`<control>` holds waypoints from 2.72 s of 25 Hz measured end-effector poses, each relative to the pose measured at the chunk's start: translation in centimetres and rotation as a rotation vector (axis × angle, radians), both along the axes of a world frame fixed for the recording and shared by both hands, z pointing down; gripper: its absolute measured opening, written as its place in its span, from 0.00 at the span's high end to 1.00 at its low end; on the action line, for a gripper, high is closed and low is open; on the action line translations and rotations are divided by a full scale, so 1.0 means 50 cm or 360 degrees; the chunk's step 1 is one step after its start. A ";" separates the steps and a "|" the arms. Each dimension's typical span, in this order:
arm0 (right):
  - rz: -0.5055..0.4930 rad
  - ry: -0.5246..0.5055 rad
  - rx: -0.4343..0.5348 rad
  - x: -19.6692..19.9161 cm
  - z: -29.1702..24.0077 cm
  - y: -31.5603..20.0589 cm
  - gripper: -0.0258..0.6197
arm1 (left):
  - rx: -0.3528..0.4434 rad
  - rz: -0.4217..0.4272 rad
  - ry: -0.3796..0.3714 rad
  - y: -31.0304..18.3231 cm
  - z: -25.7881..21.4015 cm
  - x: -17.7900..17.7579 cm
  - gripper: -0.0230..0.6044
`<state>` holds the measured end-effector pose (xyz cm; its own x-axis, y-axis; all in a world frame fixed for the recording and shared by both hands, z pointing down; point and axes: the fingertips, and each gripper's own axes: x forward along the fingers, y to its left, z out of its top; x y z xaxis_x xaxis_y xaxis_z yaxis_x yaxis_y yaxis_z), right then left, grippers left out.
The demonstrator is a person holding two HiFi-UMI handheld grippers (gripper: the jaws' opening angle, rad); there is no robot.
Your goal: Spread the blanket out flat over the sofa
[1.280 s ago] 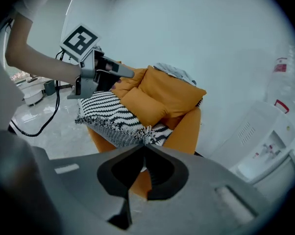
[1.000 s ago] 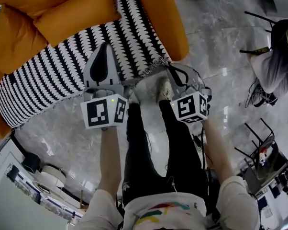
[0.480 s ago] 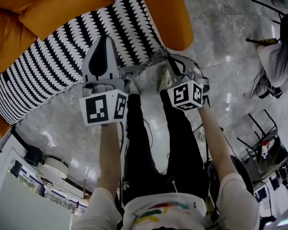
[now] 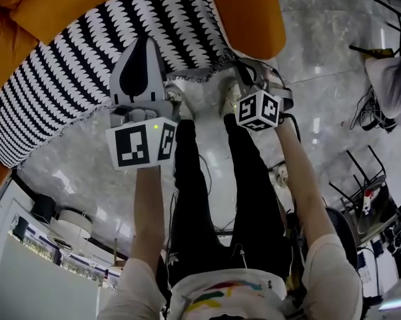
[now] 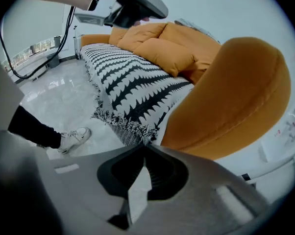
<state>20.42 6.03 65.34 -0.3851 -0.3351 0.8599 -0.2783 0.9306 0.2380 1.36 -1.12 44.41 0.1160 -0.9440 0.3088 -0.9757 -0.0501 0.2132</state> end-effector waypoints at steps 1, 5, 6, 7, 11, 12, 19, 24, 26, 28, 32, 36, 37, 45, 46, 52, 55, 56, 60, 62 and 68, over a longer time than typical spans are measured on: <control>-0.0002 0.0018 -0.0006 0.001 0.013 -0.004 0.94 | 0.0000 0.0002 0.0000 -0.001 0.004 -0.001 0.93; -0.0024 0.0084 -0.0034 -0.004 0.054 0.001 0.94 | -0.0009 0.0006 0.0003 0.007 0.017 -0.007 0.93; -0.0030 0.0096 -0.0038 -0.007 0.060 0.006 0.94 | -0.0010 0.0003 0.0005 0.011 0.018 -0.010 0.93; -0.0036 0.0107 -0.0040 -0.012 0.064 0.010 0.94 | -0.0009 0.0000 0.0007 0.014 0.018 -0.014 0.93; -0.0068 0.0160 -0.0040 -0.027 0.079 0.014 0.94 | 0.0005 -0.0008 0.0013 0.014 0.014 -0.033 0.93; -0.0072 0.0170 -0.0044 -0.025 0.085 0.012 0.94 | 0.0007 -0.0010 0.0014 0.011 0.015 -0.034 0.93; -0.0012 0.0193 -0.0092 -0.026 0.111 0.011 0.94 | 0.0012 -0.0047 0.0019 0.013 0.027 -0.066 0.93; 0.0124 0.0136 -0.0132 -0.046 0.083 0.021 0.87 | 0.0025 -0.0076 0.0029 0.028 0.018 -0.105 0.93; 0.0164 0.0125 -0.0151 -0.037 0.079 0.024 0.80 | 0.0033 -0.0077 0.0032 0.030 0.017 -0.103 0.93; 0.0189 0.0126 -0.0144 -0.025 0.070 0.022 0.79 | 0.0038 -0.0076 0.0039 0.026 0.014 -0.096 0.93; 0.0216 0.0114 -0.0126 0.005 0.029 0.011 0.79 | 0.0056 -0.0056 0.0045 0.006 -0.012 -0.066 0.93; 0.0198 0.0086 -0.0130 0.055 -0.017 0.017 0.79 | 0.0071 -0.0048 0.0048 -0.017 -0.037 -0.012 0.93; 0.0206 0.0068 -0.0138 0.056 -0.032 0.019 0.79 | 0.0081 -0.0051 0.0050 -0.022 -0.048 -0.010 0.93; 0.0353 -0.0200 -0.0035 -0.064 -0.239 -0.042 0.79 | 0.0239 -0.0080 0.0029 -0.052 -0.225 -0.061 0.93; 0.0391 -0.0247 -0.0021 -0.072 -0.279 -0.055 0.80 | 0.0248 -0.0088 0.0028 -0.053 -0.255 -0.058 0.93; 0.0550 -0.0565 0.0279 -0.184 -0.566 -0.230 0.86 | 0.0380 -0.0215 0.0006 -0.080 -0.470 -0.106 0.93; 0.0607 -0.0694 0.0388 -0.220 -0.746 -0.257 0.93 | 0.0371 -0.0297 0.0022 -0.051 -0.577 -0.128 0.93; 0.0623 -0.0748 0.0418 -0.225 -0.812 -0.261 0.95 | 0.0375 -0.0321 0.0032 -0.043 -0.617 -0.129 0.93; 0.0601 -0.0990 0.0606 -0.257 -1.076 -0.258 0.95 | 0.0389 -0.0374 0.0006 -0.011 -0.778 -0.139 0.93; 0.0558 -0.1094 0.0698 -0.269 -1.189 -0.235 0.95 | 0.0431 -0.0367 -0.0062 0.011 -0.857 -0.135 0.94; 0.0396 -0.1366 0.0845 -0.286 -1.414 -0.132 0.95 | 0.0597 -0.0456 -0.0243 0.107 -1.018 -0.123 0.94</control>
